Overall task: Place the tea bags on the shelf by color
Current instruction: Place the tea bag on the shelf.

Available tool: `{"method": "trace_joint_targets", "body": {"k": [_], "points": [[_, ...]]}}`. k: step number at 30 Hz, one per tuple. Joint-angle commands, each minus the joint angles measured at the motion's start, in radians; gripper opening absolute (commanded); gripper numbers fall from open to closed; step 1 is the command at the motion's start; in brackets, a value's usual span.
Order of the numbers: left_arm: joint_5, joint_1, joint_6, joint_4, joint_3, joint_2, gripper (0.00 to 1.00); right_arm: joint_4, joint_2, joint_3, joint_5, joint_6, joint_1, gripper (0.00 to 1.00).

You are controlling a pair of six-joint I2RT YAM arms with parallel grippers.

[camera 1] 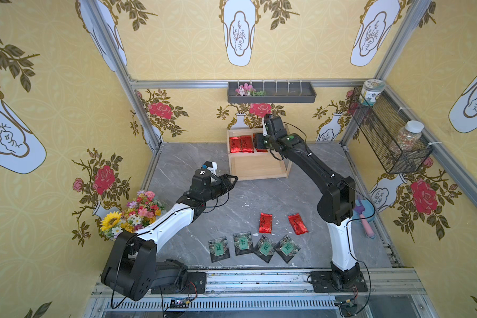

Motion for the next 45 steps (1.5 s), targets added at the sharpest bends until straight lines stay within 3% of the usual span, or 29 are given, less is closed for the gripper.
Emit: {"method": "trace_joint_targets", "body": {"k": [1,21,26,33,40,45], "points": [[0.013,0.003,0.012,0.007,0.002,0.012,0.56,0.016,0.005,0.013,-0.016,0.008,-0.002,0.60],[0.020,0.005,0.010,0.013,-0.021,0.005,0.56,0.039,-0.088,-0.024,-0.060,0.063,-0.012,0.64],[0.039,0.002,0.000,0.015,-0.047,0.005,0.55,0.057,-0.248,-0.220,-0.007,0.048,-0.010,0.64],[0.060,-0.028,-0.008,0.039,-0.109,-0.002,0.55,0.081,-0.514,-0.662,0.076,0.092,0.045,0.64],[0.095,-0.108,0.002,0.052,-0.156,0.019,0.55,0.133,-0.657,-1.076,0.071,0.310,0.177,0.67],[0.084,-0.110,-0.016,0.067,-0.197,0.006,0.56,0.116,-0.633,-1.165,0.083,0.484,0.281,0.73]]}}
